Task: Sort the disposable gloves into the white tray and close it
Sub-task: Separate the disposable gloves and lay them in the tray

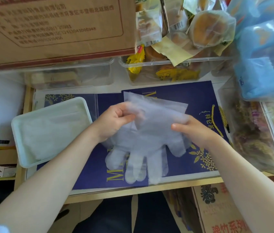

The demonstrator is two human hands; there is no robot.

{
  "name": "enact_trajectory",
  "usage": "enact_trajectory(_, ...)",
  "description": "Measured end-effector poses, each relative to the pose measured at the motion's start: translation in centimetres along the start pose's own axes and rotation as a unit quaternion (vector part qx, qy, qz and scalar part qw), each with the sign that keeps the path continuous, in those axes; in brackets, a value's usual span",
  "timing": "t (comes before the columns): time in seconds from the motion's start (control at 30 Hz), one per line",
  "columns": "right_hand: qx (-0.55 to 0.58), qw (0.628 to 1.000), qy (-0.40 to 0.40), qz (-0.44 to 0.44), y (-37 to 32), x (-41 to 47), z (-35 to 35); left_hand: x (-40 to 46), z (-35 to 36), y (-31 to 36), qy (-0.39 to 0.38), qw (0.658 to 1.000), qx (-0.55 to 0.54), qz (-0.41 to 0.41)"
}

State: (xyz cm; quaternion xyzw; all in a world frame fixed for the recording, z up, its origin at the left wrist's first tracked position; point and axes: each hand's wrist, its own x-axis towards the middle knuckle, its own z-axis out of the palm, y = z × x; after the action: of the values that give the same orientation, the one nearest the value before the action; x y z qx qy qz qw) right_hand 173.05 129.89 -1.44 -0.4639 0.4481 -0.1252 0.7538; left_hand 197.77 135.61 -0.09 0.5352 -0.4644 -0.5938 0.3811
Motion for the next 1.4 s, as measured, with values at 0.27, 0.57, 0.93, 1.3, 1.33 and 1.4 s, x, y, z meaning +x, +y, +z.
enact_trajectory(0.27,-0.081,0.989,0.119,-0.016,-0.4,0.0,2.8,-0.1,0.6,-0.9,-0.055,0.992,0.063,-0.093)
enact_trajectory(0.57,0.021,0.982,0.185,0.017,1.0,-0.8,0.5,0.7,-0.2,-3.3,-0.06,0.958,0.244,-0.136)
enact_trajectory(0.93,-0.031,0.968,0.191,-0.163,-3.2,-3.5,1.2,3.2,2.5,-0.4,0.186,0.947,0.26,-0.023)
enact_trajectory(1.3,-0.363,0.894,0.143,-0.22,-3.8,-4.3,6.8,-0.6,7.6,2.8,-0.009,0.97,-0.24,-0.031)
enact_trajectory(1.33,-0.356,0.898,0.115,-0.231,-3.6,-4.4,6.9,-0.5,7.4,2.8,0.031,0.972,-0.226,-0.047)
enact_trajectory(1.4,-0.296,0.913,0.127,-0.252,-3.4,-4.5,6.8,-0.1,6.5,2.6,0.083,0.969,-0.216,-0.088)
